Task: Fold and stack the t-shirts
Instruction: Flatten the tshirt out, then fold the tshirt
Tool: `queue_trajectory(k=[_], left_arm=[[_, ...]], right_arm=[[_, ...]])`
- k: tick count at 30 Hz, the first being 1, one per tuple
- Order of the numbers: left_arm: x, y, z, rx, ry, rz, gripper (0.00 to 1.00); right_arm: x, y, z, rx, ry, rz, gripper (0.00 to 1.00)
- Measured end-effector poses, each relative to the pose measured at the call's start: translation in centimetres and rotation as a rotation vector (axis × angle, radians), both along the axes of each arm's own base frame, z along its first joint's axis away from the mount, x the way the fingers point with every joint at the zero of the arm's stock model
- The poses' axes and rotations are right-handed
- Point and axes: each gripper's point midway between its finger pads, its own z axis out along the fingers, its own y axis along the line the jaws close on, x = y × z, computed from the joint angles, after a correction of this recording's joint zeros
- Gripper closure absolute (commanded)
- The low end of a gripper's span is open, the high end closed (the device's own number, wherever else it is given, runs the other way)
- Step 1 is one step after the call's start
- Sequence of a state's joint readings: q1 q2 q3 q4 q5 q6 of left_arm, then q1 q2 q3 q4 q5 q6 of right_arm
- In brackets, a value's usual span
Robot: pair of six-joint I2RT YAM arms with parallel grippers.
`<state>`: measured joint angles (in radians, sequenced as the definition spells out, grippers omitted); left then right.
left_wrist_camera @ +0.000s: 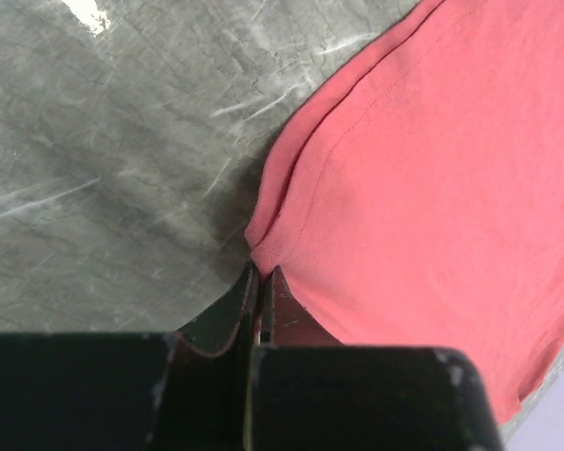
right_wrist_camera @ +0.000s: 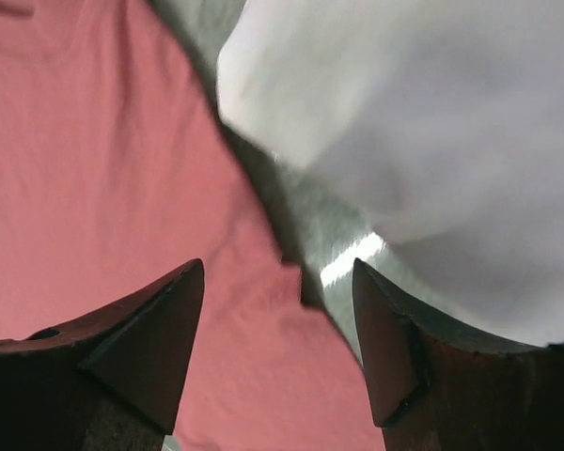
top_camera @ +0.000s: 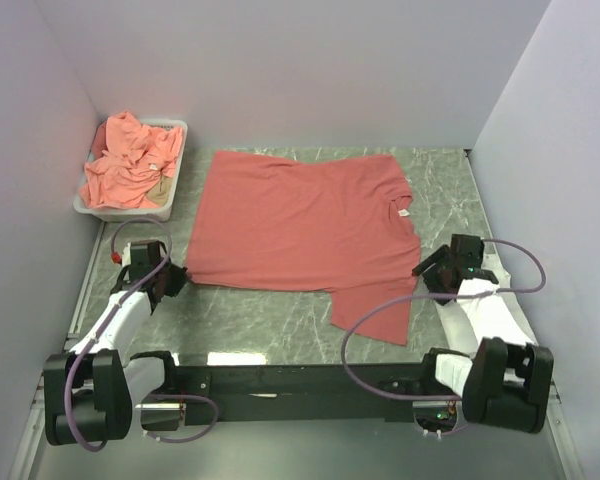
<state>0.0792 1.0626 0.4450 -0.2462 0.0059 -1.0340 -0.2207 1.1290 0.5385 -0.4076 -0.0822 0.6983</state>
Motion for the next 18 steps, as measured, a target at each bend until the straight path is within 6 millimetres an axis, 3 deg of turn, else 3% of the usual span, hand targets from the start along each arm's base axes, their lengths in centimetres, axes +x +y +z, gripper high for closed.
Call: queue_trajectory(k=[4, 11, 18], left_arm=[[0.0, -0.1, -0.1, 0.000, -0.010, -0.003, 0.99], [0.3, -0.6, -0.4, -0.007, -0.011, -0.020, 0.99], [0.1, -0.7, -0.8, -0.008, 0.005, -0.024, 0.99]], right_arm=[[-1.1, 2.2, 0.7, -0.033, 0.009, 0.058, 0.32], [-4.2, 6.8, 0.2, -0.033, 0.088, 0.168, 0.33], [-8.5, 8.4, -1.5, -0.009, 0.199, 0.187, 0.34]])
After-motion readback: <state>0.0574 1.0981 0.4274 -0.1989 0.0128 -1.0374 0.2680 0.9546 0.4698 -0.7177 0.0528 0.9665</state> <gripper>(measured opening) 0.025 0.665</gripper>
